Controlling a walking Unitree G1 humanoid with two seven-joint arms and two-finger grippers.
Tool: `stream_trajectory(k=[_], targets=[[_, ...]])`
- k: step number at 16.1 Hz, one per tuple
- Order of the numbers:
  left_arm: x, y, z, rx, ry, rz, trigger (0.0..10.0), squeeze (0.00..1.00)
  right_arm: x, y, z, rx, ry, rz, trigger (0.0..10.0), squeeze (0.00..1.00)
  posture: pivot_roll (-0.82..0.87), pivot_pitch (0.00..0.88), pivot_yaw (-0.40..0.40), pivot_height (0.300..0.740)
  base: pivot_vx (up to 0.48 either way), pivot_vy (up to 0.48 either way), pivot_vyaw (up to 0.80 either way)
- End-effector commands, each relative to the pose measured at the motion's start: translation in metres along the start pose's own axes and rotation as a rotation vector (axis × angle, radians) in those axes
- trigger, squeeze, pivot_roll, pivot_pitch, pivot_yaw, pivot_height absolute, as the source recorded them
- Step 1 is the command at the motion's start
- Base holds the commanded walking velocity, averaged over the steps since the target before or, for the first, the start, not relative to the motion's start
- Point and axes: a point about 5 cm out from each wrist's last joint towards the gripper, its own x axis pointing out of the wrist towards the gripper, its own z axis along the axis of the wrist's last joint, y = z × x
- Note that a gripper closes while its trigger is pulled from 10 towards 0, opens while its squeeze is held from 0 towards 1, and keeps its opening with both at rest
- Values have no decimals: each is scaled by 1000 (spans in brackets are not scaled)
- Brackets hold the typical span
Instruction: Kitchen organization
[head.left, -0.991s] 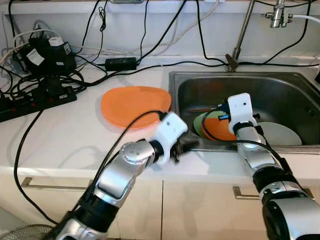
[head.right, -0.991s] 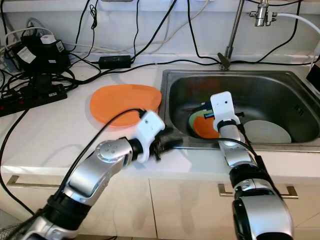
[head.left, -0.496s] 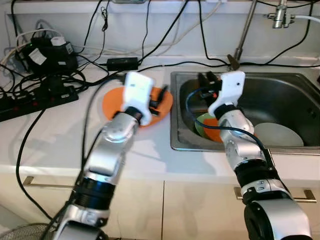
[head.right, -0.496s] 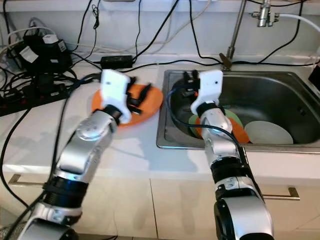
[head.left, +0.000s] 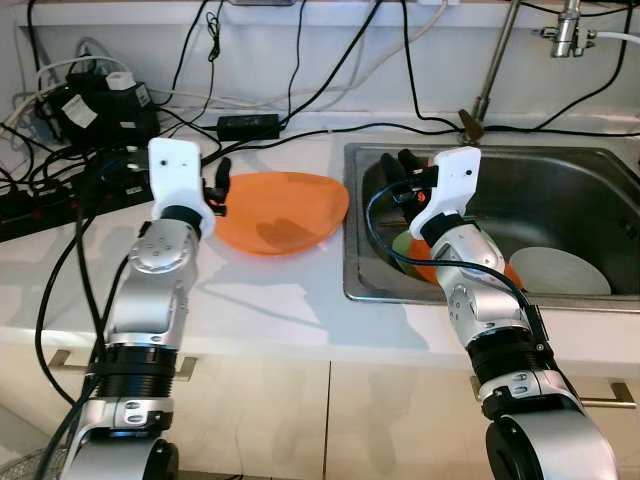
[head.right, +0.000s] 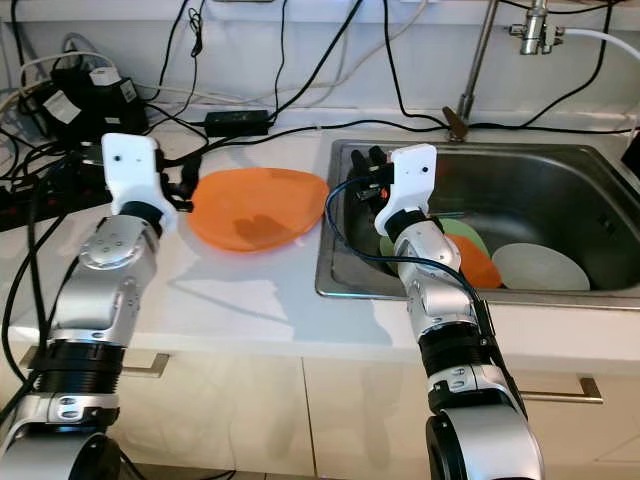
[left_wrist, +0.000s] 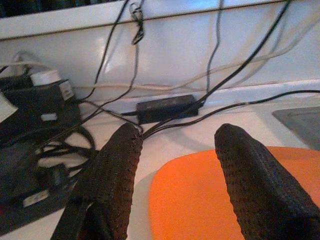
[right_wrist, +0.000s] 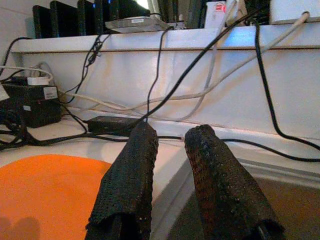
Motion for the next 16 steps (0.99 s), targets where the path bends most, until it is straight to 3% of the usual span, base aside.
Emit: stream_trajectory(k=[1, 2, 7, 10, 16], targets=[[-3, 9, -17, -40, 97, 26, 10000, 380, 0, 1, 3, 10, -7, 6, 10000, 0, 52, 0, 38, 740, 0, 0, 0], [-5, 9, -23, -58, 135, 7, 10000, 0, 0, 1, 3, 10, -3, 9, 10000, 0, 51, 0, 41, 740, 0, 0, 0], [-22, 17, -47, -200, 294, 23, 10000, 0, -1, 4, 0, 5, 11, 18, 10000, 0, 60, 0, 46, 740, 0, 0, 0], [-30, 8, -56, -307, 387, -44, 10000, 0, -1, 7, 0, 5, 13, 26, 10000, 0, 60, 0, 49, 740, 0, 0, 0], [-34, -4, -54, -388, 449, -99, 10000, 0, -3, 8, -1, 8, 15, 24, 10000, 0, 59, 0, 49, 740, 0, 0, 0]])
